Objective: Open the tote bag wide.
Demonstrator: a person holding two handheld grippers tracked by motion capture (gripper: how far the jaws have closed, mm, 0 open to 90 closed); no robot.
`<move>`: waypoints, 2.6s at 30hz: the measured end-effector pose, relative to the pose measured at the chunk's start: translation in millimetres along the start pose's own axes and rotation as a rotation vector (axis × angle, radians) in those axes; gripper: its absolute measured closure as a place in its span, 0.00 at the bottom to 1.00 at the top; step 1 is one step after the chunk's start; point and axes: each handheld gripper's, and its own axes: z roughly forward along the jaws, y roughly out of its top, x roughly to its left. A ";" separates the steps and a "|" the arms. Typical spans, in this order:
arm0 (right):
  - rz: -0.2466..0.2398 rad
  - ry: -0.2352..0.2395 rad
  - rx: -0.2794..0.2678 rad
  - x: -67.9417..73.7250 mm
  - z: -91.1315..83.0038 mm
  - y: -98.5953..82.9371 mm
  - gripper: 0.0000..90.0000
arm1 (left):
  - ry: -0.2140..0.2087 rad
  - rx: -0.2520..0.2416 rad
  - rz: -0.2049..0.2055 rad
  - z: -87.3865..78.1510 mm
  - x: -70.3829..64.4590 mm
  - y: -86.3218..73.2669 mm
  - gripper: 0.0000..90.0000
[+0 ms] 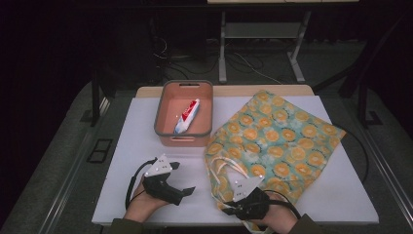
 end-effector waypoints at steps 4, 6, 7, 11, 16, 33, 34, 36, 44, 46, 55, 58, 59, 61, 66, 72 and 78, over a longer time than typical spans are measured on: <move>0.019 -0.001 -0.035 -2.9 -7.0 1.0 0.92 | -0.001 0.004 -0.006 0.6 0.3 -0.4 0.00; 0.024 -0.006 -0.056 -5.0 -11.3 1.8 0.93 | 0.002 -0.001 -0.007 -0.1 0.8 -0.2 0.00; 0.025 -0.010 -0.068 -6.1 -14.1 2.5 0.93 | 0.002 -0.004 -0.012 -0.5 1.0 -0.2 0.00; 0.046 -0.027 -0.127 -10.7 -30.2 6.4 0.93 | 0.000 -0.006 -0.018 -0.9 1.1 0.0 0.00; 0.082 -0.094 -0.210 -26.1 -60.5 7.1 0.93 | 0.000 -0.006 -0.017 -1.0 0.9 0.1 0.00; 0.283 -0.397 -0.276 -108.5 -132.6 -39.3 0.96 | -0.002 -0.012 -0.025 -1.0 0.9 0.8 0.00; 0.291 -0.413 -0.273 -113.0 -134.8 -41.9 0.96 | -0.003 -0.011 -0.024 -0.8 0.8 0.8 0.00; 0.315 -0.446 -0.266 -122.4 -138.4 -47.2 0.96 | -0.005 -0.012 -0.024 -0.4 0.5 0.8 0.00; 0.428 -0.520 -0.184 -164.3 -133.0 -75.6 0.96 | -0.004 -0.012 -0.025 0.2 0.3 0.9 0.00; 0.462 -0.533 -0.155 -175.4 -128.8 -84.7 0.96 | -0.004 -0.011 -0.025 0.2 0.3 0.9 0.00; 0.537 -0.534 -0.061 -193.8 -116.1 -104.8 0.93 | -0.006 -0.004 -0.023 0.8 -0.1 0.6 0.00; 0.553 -0.533 -0.088 -192.6 -119.3 -103.5 0.78 | -0.005 -0.005 -0.023 0.6 -0.3 0.8 0.00; 0.556 -0.529 -0.112 -191.4 -121.8 -102.1 0.72 | -0.006 -0.006 -0.023 0.5 -0.3 0.8 0.00; 0.574 -0.509 -0.176 -187.8 -130.1 -96.5 0.56 | -0.004 -0.006 -0.022 0.5 -0.2 0.9 0.00; 0.531 -0.505 -0.227 -166.5 -148.3 -75.9 0.38 | -0.004 -0.008 -0.022 0.0 -0.5 1.1 0.00; 0.442 -0.394 -0.205 -127.9 -143.8 -55.5 0.41 | -0.003 -0.008 -0.022 -0.2 -0.6 1.4 0.00; 0.328 -0.285 -0.146 -91.9 -111.6 -38.6 0.56 | -0.002 -0.009 -0.020 -0.5 -0.9 1.5 0.00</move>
